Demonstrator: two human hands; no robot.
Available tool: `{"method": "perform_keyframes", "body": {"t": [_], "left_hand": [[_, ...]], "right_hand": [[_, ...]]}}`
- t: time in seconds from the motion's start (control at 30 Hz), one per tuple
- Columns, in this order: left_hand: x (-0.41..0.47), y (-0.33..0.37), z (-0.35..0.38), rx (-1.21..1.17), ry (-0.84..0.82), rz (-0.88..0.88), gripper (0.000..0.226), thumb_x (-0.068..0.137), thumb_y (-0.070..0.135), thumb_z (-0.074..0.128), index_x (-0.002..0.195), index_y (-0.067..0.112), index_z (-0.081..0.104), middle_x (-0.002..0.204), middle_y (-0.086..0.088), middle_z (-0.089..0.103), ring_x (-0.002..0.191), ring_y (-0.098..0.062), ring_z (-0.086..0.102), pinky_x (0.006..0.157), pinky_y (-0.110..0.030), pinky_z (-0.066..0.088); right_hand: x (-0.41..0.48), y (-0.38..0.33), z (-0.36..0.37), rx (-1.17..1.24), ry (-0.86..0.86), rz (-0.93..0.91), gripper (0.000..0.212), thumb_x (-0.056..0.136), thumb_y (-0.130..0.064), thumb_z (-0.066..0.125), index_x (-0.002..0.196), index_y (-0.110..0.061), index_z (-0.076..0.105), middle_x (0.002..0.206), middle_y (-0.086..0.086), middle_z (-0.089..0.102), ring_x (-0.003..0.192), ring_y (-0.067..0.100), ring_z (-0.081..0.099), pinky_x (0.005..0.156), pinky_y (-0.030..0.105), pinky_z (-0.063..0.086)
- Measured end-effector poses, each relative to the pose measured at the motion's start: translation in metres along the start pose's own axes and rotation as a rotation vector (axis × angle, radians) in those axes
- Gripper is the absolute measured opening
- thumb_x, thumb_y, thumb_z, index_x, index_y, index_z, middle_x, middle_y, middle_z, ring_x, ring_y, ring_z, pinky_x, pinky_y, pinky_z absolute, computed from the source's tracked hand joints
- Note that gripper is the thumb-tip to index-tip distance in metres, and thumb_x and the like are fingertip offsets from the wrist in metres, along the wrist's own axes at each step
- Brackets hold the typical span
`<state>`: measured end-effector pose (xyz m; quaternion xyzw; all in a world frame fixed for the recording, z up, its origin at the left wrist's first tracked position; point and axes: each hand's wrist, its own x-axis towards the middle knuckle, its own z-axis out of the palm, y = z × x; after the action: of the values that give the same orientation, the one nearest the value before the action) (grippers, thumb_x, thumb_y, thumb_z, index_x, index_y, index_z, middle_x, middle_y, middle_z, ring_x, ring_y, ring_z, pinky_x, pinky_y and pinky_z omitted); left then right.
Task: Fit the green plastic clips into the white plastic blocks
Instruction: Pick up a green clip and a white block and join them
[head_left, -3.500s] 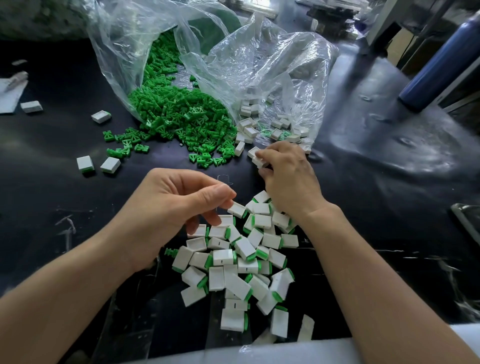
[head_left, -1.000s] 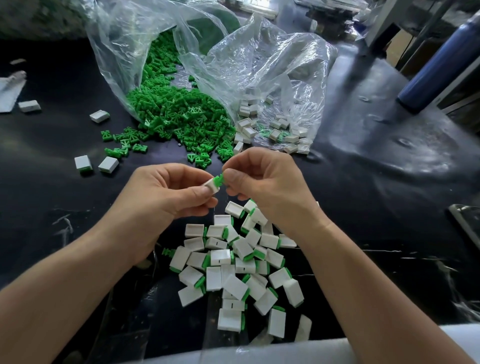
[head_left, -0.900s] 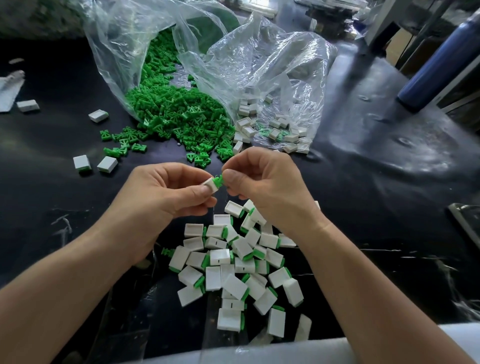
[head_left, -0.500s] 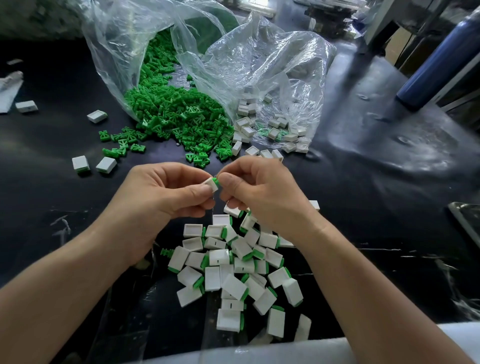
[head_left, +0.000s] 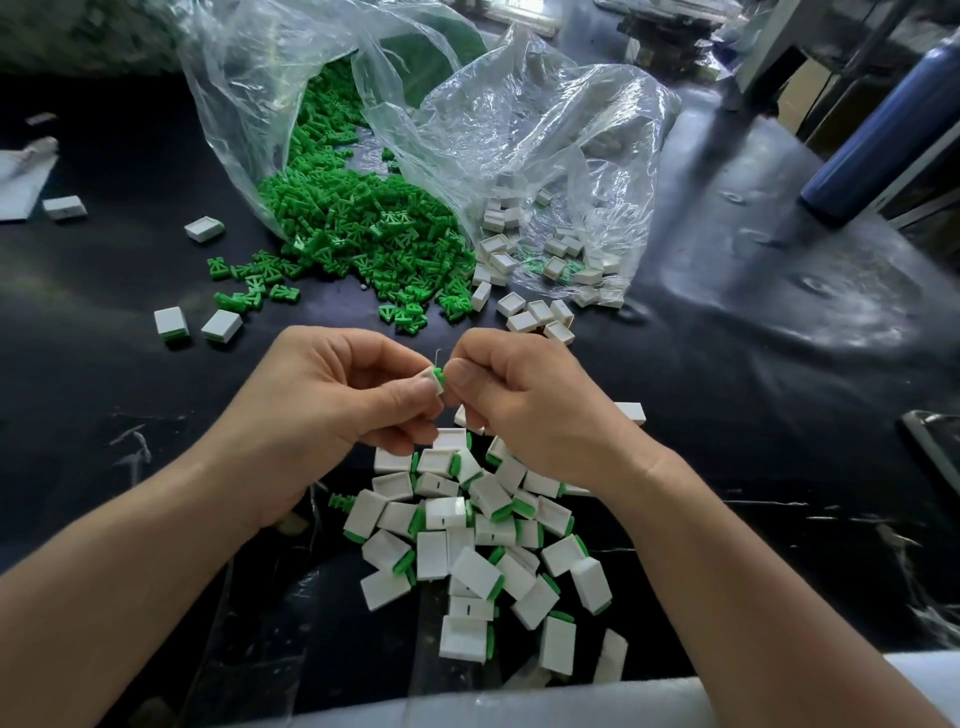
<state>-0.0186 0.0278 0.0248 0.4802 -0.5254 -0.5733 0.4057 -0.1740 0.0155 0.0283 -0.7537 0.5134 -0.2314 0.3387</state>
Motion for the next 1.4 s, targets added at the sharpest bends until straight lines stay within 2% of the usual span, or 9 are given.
{"method": "perform_keyframes", "body": {"t": [0.13, 0.33, 0.5, 0.67, 0.83, 0.93, 1.1, 1.27, 1.4], "left_hand": [[-0.002, 0.0, 0.0, 0.117, -0.019, 0.083, 0.017, 0.062, 0.016, 0.065, 0.073, 0.005, 0.07, 0.063, -0.017, 0.068, 0.049, -0.014, 0.064, 0.045, -0.018, 0.05], [-0.001, -0.007, -0.003, 0.256, -0.028, 0.132, 0.013, 0.074, -0.002, 0.067, 0.069, 0.009, 0.07, 0.059, -0.012, 0.068, 0.048, -0.014, 0.064, 0.045, -0.021, 0.051], [0.0, -0.009, -0.002, 0.337, -0.058, 0.153, 0.011, 0.074, 0.002, 0.07, 0.069, 0.011, 0.072, 0.057, -0.013, 0.067, 0.048, -0.018, 0.063, 0.046, -0.023, 0.052], [0.002, -0.001, -0.001, 0.021, -0.05, 0.121, 0.019, 0.057, 0.019, 0.068, 0.071, 0.006, 0.072, 0.065, -0.013, 0.07, 0.05, -0.018, 0.065, 0.045, -0.02, 0.051], [0.001, 0.0, -0.001, -0.108, -0.046, 0.066, 0.026, 0.048, 0.025, 0.069, 0.07, 0.012, 0.074, 0.064, -0.01, 0.07, 0.049, -0.015, 0.064, 0.044, -0.019, 0.05], [0.0, 0.002, -0.002, -0.085, -0.057, 0.058, 0.025, 0.049, 0.025, 0.069, 0.07, 0.012, 0.074, 0.063, -0.011, 0.07, 0.047, -0.016, 0.064, 0.043, -0.018, 0.049], [-0.001, 0.001, -0.001, -0.055, -0.079, 0.035, 0.023, 0.054, 0.022, 0.068, 0.071, 0.006, 0.071, 0.062, -0.012, 0.069, 0.047, -0.015, 0.063, 0.042, -0.018, 0.048], [-0.002, -0.001, 0.002, -0.171, -0.008, 0.012, 0.013, 0.053, 0.019, 0.066, 0.061, 0.011, 0.072, 0.06, -0.01, 0.068, 0.046, -0.014, 0.062, 0.042, -0.017, 0.048], [-0.001, 0.0, 0.001, -0.199, -0.001, 0.022, 0.019, 0.049, 0.024, 0.068, 0.062, 0.013, 0.073, 0.059, -0.008, 0.067, 0.044, -0.012, 0.061, 0.041, -0.016, 0.047]], "right_hand": [[-0.003, -0.002, -0.002, -0.138, -0.043, -0.067, 0.023, 0.092, -0.014, 0.049, 0.07, -0.018, 0.047, 0.056, -0.01, 0.041, 0.053, 0.007, 0.038, 0.054, 0.022, 0.03], [-0.004, -0.005, -0.003, -0.312, -0.084, -0.141, 0.029, 0.093, -0.017, 0.046, 0.067, -0.021, 0.035, 0.058, -0.009, 0.034, 0.065, 0.019, 0.037, 0.061, 0.036, 0.028], [-0.005, -0.006, -0.001, -0.429, -0.12, -0.183, 0.029, 0.094, -0.017, 0.045, 0.068, -0.018, 0.032, 0.066, -0.002, 0.039, 0.069, 0.024, 0.04, 0.066, 0.04, 0.035], [-0.005, -0.004, -0.005, -0.066, 0.048, -0.153, 0.019, 0.091, -0.014, 0.052, 0.073, -0.009, 0.055, 0.058, -0.002, 0.046, 0.057, 0.015, 0.04, 0.057, 0.034, 0.034], [-0.004, 0.0, -0.004, 0.087, 0.065, -0.14, 0.025, 0.092, -0.014, 0.05, 0.067, -0.013, 0.053, 0.065, 0.012, 0.056, 0.062, 0.024, 0.051, 0.059, 0.04, 0.042], [-0.002, 0.001, -0.002, 0.211, 0.028, -0.063, 0.032, 0.091, -0.031, 0.043, 0.061, -0.021, 0.052, 0.061, 0.003, 0.056, 0.057, 0.012, 0.049, 0.057, 0.035, 0.041], [-0.001, 0.002, -0.002, 0.122, 0.009, -0.049, 0.039, 0.095, -0.027, 0.046, 0.056, -0.023, 0.043, 0.047, -0.011, 0.041, 0.048, 0.003, 0.036, 0.051, 0.022, 0.028], [-0.002, -0.002, 0.011, 0.125, 0.18, -0.134, 0.032, 0.094, -0.021, 0.047, 0.064, -0.008, 0.047, 0.058, 0.007, 0.043, 0.057, 0.019, 0.038, 0.056, 0.04, 0.035], [-0.002, -0.003, 0.017, 0.185, 0.248, -0.122, 0.034, 0.091, -0.03, 0.044, 0.06, -0.014, 0.043, 0.053, -0.008, 0.04, 0.053, 0.009, 0.037, 0.052, 0.033, 0.033]]}}
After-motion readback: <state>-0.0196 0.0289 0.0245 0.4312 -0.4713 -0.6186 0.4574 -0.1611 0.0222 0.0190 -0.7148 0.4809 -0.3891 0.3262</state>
